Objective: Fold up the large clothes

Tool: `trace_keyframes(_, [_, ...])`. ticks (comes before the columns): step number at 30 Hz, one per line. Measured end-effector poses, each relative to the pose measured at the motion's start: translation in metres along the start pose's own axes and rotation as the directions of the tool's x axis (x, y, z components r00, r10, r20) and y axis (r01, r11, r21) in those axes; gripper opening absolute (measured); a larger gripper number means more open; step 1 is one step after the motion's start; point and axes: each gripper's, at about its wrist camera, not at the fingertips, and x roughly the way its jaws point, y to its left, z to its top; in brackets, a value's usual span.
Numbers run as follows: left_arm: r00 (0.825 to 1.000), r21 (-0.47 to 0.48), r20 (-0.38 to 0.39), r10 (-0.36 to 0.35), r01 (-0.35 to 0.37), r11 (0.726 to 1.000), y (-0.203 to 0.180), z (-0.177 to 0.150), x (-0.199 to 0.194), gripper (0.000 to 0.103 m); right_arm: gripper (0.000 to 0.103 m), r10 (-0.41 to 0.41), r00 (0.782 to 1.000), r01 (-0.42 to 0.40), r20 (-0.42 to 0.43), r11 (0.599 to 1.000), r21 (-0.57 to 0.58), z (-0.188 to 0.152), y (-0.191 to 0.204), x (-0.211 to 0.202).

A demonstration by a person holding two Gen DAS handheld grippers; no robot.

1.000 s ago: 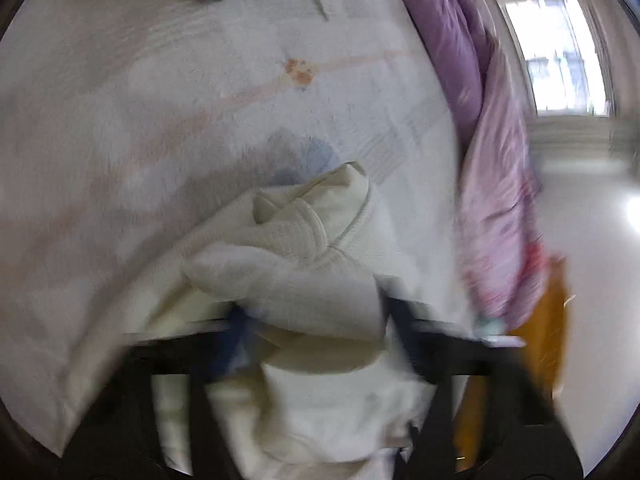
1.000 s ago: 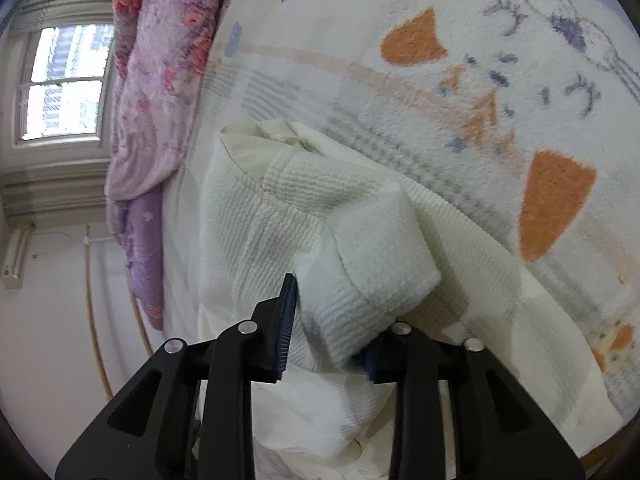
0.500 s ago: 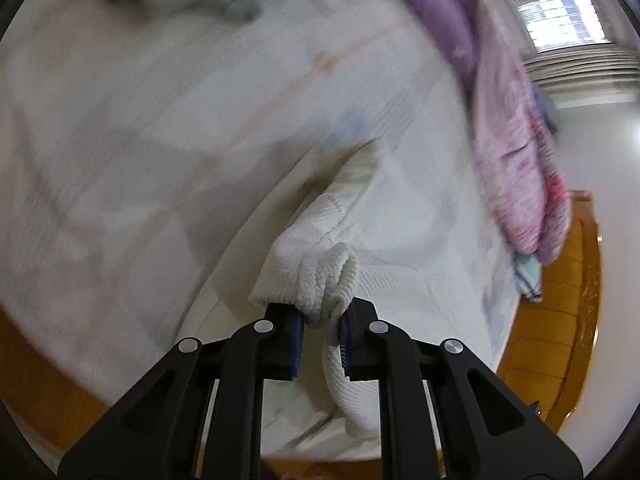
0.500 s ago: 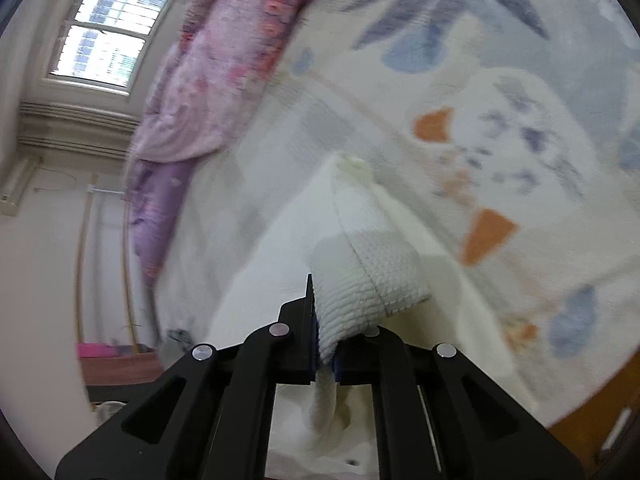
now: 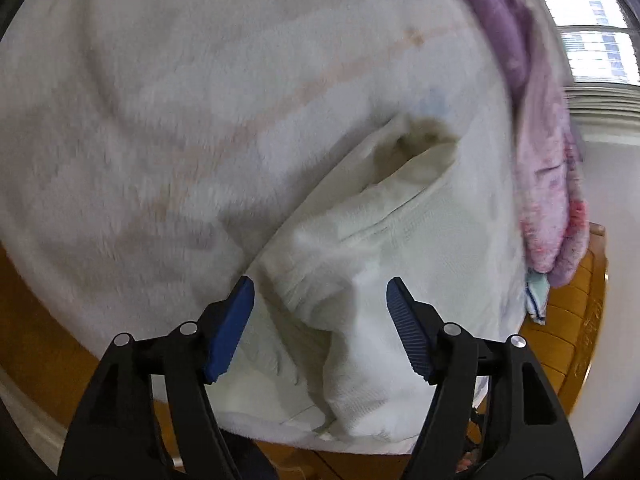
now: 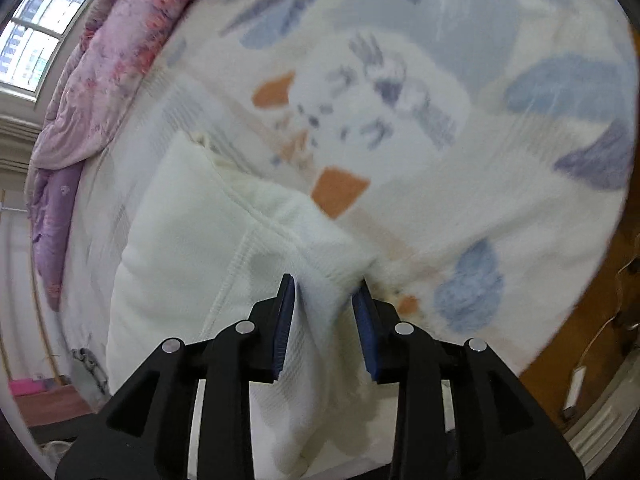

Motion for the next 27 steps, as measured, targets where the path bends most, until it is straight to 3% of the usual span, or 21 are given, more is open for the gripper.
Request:
trace_keyframes(3, [0.999, 0.056, 0.030, 0.020, -0.022, 0.998, -0.004, 0.001, -0.003, 0.075, 0.030, 0.029, 0.998, -0.018, 0.057, 0.983, -0.185, -0.014, 0.043, -0.013])
trace_keyframes(6, [0.999, 0.105, 0.019, 0.047, -0.049, 0.993, -0.012, -0.005, 0.014, 0.077, 0.027, 0.074, 0.991, -0.026, 0.110, 0.922, -0.385, -0.037, 0.109, -0.009])
trace_keyframes(7, [0.997, 0.123, 0.008, 0.070, -0.071, 0.990, -0.009, -0.008, 0.020, 0.077, 0.016, 0.091, 0.990, -0.035, 0.107, 0.899, -0.437, -0.042, 0.130, -0.003])
trace_keyframes(10, [0.996, 0.171, -0.010, 0.088, -0.085, 0.982, -0.003, -0.017, 0.035, 0.077, 0.001, 0.166, 0.985, -0.109, 0.044, 0.803, -0.585, -0.063, 0.196, 0.029])
trace_keyframes(12, [0.995, 0.199, -0.006, 0.103, -0.100, 0.975, -0.002, -0.022, 0.043, 0.077, 0.000, 0.179, 0.984, -0.126, 0.013, 0.742, -0.659, -0.074, 0.239, 0.056])
trace_keyframes(15, [0.993, 0.214, -0.003, 0.118, -0.114, 0.970, 0.001, -0.024, 0.047, 0.079, 0.000, 0.155, 0.986, -0.153, -0.057, 0.720, -0.677, -0.073, 0.270, 0.100])
trace_keyframes(17, [0.994, 0.215, -0.004, 0.109, -0.105, 0.971, 0.006, -0.024, 0.046, 0.080, 0.000, 0.109, 0.990, -0.139, -0.087, 0.720, -0.681, -0.078, 0.272, 0.122])
trace_keyframes(20, [0.997, 0.187, -0.012, 0.071, -0.068, 0.980, 0.019, -0.024, 0.036, 0.080, 0.000, 0.051, 0.991, -0.121, -0.124, 0.739, -0.663, -0.100, 0.247, 0.133])
trace_keyframes(24, [0.999, 0.159, -0.018, 0.051, -0.048, 0.986, 0.028, -0.031, 0.034, 0.080, 0.001, 0.005, 0.989, -0.100, -0.145, 0.747, -0.657, -0.148, 0.206, 0.119])
trace_keyframes(27, [0.999, 0.152, -0.021, 0.034, -0.030, 0.988, 0.032, -0.034, 0.033, 0.080, 0.000, -0.018, 0.981, -0.104, -0.193, 0.793, -0.600, -0.180, 0.170, 0.104])
